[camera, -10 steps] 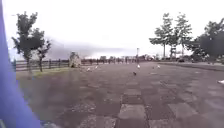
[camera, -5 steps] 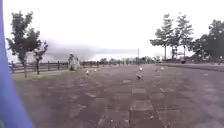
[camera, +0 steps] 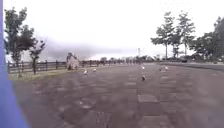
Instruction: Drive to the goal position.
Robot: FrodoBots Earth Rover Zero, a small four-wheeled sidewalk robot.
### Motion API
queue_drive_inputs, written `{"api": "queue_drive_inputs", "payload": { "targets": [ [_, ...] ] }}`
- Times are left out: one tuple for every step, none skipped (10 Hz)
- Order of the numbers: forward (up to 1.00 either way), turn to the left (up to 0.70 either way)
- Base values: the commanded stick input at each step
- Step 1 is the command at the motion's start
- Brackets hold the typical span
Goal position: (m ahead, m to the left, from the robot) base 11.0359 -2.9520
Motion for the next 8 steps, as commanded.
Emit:
{"api": "queue_drive_inputs", "payload": {
  "targets": [
    [1.00, -0.04],
    [1.00, -0.01],
    [1.00, 0.00],
    [1.00, 0.00],
    [1.00, 0.00],
    [1.00, 0.00],
    [1.00, 0.00],
    [1.00, 0.00]
  ]
}}
